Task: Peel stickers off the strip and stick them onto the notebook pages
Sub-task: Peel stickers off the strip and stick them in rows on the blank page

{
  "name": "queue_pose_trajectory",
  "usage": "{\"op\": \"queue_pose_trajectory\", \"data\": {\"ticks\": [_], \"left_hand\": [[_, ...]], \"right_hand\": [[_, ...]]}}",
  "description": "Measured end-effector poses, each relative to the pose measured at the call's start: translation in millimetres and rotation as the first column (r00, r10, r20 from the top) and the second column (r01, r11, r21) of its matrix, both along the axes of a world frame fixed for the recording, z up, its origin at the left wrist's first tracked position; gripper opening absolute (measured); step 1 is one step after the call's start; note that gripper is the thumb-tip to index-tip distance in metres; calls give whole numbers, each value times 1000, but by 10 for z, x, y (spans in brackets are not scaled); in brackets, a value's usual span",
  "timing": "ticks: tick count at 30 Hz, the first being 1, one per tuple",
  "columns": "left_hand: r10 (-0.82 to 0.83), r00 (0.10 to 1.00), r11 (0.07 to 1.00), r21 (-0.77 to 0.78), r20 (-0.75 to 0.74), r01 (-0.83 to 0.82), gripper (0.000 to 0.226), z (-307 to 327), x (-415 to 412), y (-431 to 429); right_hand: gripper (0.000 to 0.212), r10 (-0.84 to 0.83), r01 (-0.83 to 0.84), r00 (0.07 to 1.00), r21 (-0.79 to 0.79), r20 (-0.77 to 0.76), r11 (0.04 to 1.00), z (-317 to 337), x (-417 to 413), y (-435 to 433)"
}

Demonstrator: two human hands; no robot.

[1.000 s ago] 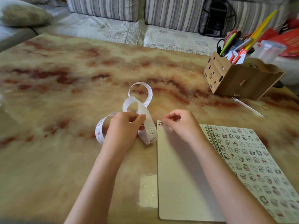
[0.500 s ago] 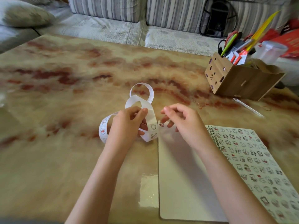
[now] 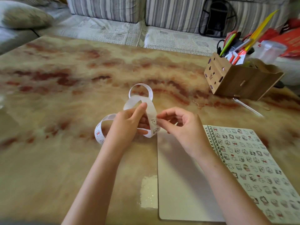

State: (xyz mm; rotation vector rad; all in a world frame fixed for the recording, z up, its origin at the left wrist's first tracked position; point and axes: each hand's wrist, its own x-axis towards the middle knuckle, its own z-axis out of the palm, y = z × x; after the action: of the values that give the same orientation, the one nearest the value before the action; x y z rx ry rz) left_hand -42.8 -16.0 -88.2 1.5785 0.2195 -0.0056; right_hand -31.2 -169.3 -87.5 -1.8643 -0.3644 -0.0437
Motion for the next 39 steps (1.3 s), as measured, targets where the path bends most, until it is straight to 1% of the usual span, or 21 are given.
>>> {"op": "queue_pose_trajectory", "data": {"ticks": [1, 2, 6, 9, 13, 24, 39], "left_hand": [[-15, 1000, 999, -36, -18, 15, 36, 10, -3, -1], [-30, 999, 999, -40, -27, 29, 34, 10, -6, 0], [-36, 999, 999, 11, -22, 37, 18, -20, -20, 4], [-30, 999, 999, 13, -19, 30, 15, -19, -30, 7], [-22, 1000, 1000, 18, -13, 22, 16, -17, -38, -6], [-31, 1000, 999, 25, 5, 31, 17, -24, -35, -14], [-33, 999, 997, 67, -16, 34, 17, -20, -33, -21]], "right_hand": [[14, -8, 8, 1000, -7, 4, 1000, -1, 3, -2], [15, -14, 14, 1000, -15, 13, 1000, -6, 8, -5], [17, -25, 26, 998, -32, 53, 999, -26, 20, -15], [14, -14, 16, 998, -36, 65, 999, -45, 22, -14], [13, -20, 26, 995, -60, 97, 998, -48, 22, -17], [11, -31, 39, 990, -57, 135, 998, -61, 36, -19], [12, -34, 45, 991, -86, 126, 995, -70, 39, -23]]}}
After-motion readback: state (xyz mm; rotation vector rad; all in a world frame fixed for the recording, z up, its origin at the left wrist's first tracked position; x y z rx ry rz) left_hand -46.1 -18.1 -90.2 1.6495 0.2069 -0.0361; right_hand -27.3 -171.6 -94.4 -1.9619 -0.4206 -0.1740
